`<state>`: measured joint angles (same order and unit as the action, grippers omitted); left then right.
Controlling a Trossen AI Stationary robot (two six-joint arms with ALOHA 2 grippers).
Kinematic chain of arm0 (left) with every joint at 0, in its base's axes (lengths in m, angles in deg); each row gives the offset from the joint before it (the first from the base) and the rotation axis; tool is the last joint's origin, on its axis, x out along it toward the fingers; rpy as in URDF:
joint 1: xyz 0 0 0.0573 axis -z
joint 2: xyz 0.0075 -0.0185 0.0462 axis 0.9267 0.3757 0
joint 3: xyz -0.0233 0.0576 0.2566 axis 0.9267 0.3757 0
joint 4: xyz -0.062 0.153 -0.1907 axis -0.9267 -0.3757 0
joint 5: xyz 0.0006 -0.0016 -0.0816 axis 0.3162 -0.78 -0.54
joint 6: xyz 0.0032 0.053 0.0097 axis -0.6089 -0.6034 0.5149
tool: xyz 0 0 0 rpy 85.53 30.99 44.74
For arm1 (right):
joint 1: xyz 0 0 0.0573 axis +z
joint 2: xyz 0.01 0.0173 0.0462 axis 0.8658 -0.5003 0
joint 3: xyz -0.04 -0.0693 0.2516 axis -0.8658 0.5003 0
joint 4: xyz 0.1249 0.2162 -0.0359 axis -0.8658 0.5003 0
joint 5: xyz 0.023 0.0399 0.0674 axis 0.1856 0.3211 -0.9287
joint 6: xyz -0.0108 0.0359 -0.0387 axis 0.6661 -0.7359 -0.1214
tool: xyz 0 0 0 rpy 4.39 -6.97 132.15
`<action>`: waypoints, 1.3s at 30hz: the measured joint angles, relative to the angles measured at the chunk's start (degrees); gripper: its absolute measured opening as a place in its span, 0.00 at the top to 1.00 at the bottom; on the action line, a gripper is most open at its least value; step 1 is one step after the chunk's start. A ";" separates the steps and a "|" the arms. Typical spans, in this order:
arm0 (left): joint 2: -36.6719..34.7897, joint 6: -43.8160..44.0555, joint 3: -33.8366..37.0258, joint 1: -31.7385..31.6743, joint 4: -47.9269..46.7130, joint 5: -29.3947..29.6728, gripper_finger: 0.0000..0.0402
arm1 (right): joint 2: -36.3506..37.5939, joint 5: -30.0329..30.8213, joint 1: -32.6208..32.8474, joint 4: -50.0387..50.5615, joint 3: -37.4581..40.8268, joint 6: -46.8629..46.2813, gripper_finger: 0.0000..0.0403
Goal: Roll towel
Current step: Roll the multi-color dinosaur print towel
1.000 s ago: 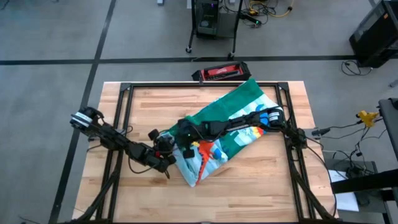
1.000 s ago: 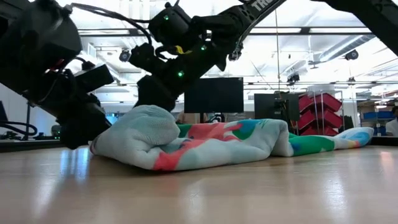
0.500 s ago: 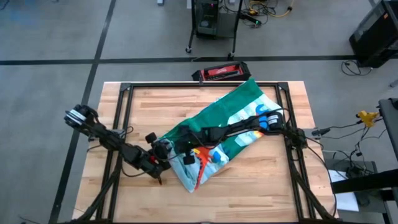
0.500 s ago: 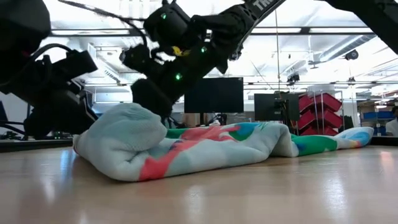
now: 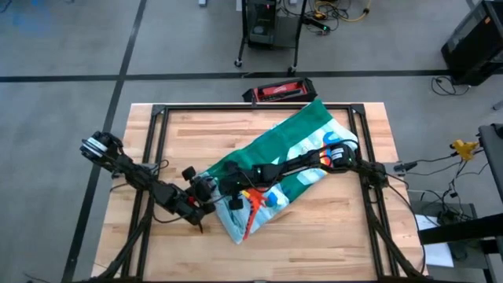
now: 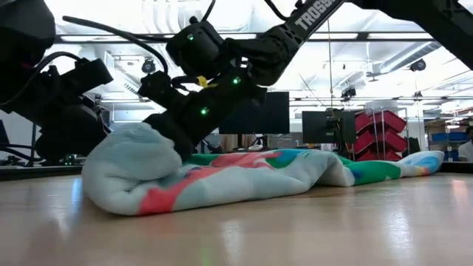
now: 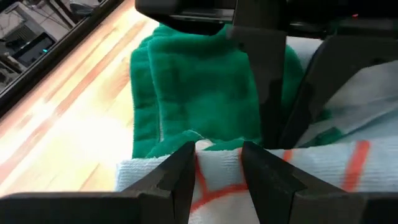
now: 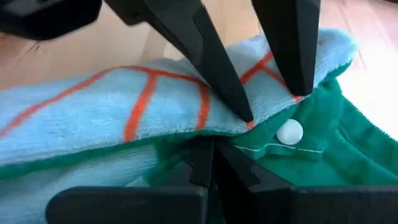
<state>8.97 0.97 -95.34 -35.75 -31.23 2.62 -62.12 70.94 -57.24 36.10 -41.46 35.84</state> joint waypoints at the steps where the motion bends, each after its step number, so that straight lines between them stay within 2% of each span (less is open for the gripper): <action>1: 0.00 0.13 0.16 -0.04 0.02 0.16 0.70 | 0.00 -0.05 0.09 -0.59 0.00 -0.14 1.00; 8: 0.09 1.09 0.73 -0.09 0.18 2.72 0.70 | 2.43 -0.49 0.27 0.82 0.02 -0.34 1.00; 14: 0.11 2.45 1.30 -0.09 0.24 3.05 0.70 | 6.74 -0.53 -0.26 9.91 0.00 -0.86 1.00; 18: 0.11 3.02 1.48 -0.09 0.28 3.12 0.70 | 6.81 -1.63 -0.06 14.70 0.12 -1.26 1.00; 21: 0.11 3.05 1.51 -0.11 0.55 3.69 0.70 | 5.76 -4.67 0.80 14.64 0.13 -1.77 1.00; 24: 0.11 3.19 1.53 -0.13 0.82 4.39 0.70 | 4.24 -4.74 1.77 13.35 0.18 -2.22 1.00; 32: 0.11 4.30 2.00 -0.13 1.25 6.10 0.70 | 2.34 -4.97 3.41 0.21 0.09 -4.28 1.00; 35: 0.11 5.30 2.49 -0.13 1.20 6.25 0.70 | 2.43 -4.33 3.28 0.55 0.09 -4.08 1.00; 39: 0.11 6.54 3.27 -0.13 1.36 6.32 0.70 | 3.86 -1.31 2.92 6.44 0.09 -2.51 1.00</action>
<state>9.08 7.50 -92.06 -35.88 -29.87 8.93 -58.26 69.62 -54.32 42.54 -41.38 33.33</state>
